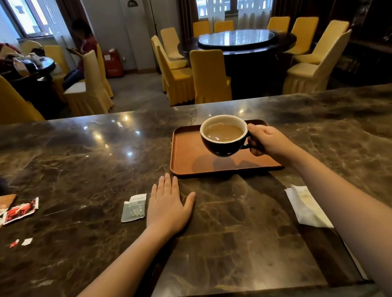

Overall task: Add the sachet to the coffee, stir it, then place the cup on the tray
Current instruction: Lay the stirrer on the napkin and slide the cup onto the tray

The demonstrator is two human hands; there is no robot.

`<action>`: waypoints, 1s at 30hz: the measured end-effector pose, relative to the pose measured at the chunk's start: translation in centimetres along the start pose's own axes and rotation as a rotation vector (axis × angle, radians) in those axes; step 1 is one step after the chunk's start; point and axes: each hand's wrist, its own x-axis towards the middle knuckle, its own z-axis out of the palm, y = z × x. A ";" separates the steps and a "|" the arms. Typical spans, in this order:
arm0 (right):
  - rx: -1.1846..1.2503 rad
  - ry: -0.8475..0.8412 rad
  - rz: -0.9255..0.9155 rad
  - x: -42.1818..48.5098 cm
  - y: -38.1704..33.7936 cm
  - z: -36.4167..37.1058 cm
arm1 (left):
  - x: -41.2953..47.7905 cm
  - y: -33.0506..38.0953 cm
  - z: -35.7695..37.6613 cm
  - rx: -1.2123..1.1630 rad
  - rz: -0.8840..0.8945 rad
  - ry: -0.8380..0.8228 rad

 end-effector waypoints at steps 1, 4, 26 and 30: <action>-0.008 0.004 0.006 0.5 0.1 0.0 | 0.0 -0.1 0.0 -0.002 0.001 0.000; -0.008 0.006 0.021 1.9 0.6 0.0 | 0.1 -0.1 0.2 -0.013 0.000 0.006; 0.038 -0.062 0.139 5.3 4.1 -0.2 | 0.0 -0.1 0.4 -0.040 -0.008 0.061; -0.009 -0.074 0.147 4.9 3.6 -0.4 | -0.1 0.0 0.3 -0.041 -0.008 0.055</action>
